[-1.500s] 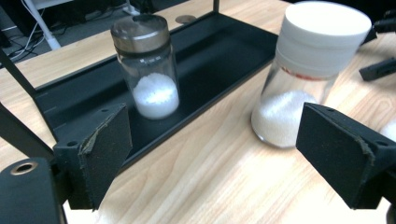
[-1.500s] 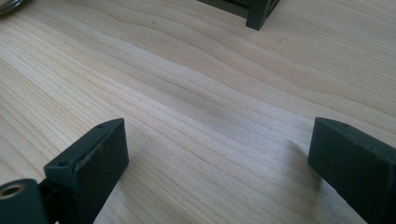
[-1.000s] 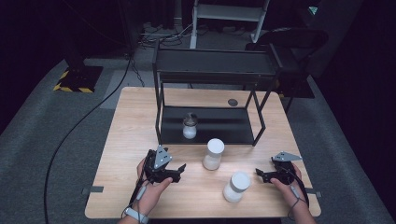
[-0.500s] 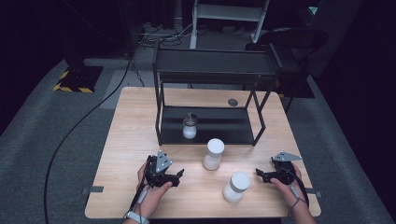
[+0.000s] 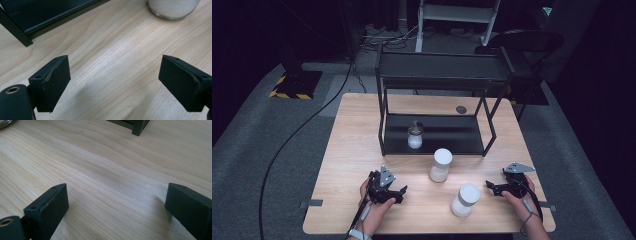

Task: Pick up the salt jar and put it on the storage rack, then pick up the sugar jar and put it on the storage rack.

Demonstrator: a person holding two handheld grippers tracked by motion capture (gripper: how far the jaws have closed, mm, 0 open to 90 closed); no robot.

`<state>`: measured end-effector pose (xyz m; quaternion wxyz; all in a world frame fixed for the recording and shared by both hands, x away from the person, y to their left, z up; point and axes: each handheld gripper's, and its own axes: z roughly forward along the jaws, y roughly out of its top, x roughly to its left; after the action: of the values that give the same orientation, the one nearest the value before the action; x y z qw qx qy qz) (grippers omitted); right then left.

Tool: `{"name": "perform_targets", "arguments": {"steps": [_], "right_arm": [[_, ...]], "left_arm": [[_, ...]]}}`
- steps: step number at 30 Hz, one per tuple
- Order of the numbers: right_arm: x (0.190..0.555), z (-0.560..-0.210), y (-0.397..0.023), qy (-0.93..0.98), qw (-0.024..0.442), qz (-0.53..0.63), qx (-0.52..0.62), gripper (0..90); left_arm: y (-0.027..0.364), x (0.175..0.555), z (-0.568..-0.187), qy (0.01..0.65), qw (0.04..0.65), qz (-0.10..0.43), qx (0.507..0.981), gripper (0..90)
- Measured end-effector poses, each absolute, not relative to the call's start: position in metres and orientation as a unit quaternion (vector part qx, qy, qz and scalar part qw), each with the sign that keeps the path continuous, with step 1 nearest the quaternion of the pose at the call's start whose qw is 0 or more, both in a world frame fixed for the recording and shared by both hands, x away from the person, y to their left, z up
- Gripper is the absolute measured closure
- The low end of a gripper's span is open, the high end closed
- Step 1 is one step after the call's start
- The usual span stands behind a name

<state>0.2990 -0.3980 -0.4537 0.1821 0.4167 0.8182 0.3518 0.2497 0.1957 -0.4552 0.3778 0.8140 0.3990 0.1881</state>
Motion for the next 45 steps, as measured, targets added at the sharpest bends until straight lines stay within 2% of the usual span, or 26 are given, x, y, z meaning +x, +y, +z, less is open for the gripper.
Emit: {"name": "perform_targets", "arguments": {"steps": [8, 12, 45], "right_arm": [[0.2990, -0.4538, -0.3980, 0.818, 0.182, 0.352, 0.417, 4.5], [0.2990, -0.4537, -0.3980, 0.818, 0.182, 0.352, 0.416, 4.5], [0.2977, -0.4513, -0.3995, 0.818, 0.186, 0.355, 0.412, 5.4]], "left_arm": [[0.1853, 0.2539, -0.4529, 0.404, 0.340, 0.184, 0.829, 9.6], [0.1885, 0.2599, -0.4517, 0.419, 0.340, 0.165, 0.826, 8.4], [0.1861, 0.2590, -0.4516, 0.426, 0.336, 0.166, 0.823, 5.2]]}}
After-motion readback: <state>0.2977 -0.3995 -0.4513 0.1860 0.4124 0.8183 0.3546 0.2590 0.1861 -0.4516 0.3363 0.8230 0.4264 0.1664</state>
